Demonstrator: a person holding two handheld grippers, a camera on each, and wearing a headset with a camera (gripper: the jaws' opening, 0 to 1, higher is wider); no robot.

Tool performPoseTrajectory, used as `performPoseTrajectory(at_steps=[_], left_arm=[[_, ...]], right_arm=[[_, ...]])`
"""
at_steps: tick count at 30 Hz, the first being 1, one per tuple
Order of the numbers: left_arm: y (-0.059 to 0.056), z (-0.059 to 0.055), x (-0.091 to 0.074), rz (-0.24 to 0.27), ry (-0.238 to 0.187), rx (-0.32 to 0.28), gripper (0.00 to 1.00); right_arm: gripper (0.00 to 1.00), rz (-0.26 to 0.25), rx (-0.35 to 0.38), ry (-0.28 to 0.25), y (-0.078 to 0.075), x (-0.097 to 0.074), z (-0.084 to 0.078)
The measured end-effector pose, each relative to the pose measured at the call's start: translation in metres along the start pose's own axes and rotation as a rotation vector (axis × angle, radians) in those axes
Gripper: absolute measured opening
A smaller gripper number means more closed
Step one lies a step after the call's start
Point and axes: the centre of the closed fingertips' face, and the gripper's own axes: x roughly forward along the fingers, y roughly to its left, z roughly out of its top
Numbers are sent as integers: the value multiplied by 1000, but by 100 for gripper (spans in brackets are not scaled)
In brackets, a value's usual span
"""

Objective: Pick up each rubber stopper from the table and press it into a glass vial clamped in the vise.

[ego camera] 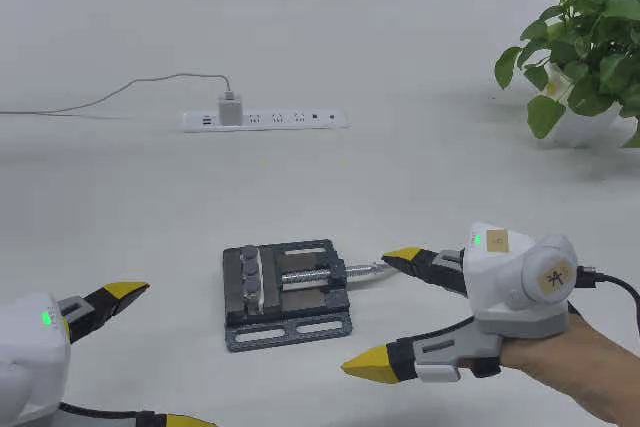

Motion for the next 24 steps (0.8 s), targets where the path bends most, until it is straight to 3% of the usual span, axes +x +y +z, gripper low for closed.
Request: performPoseTrajectory(at_steps=[24], left_arm=[[0,-3,3,-13,-9,-8,99]], right_arm=[[86,2,-8,-10,2,-2,9]])
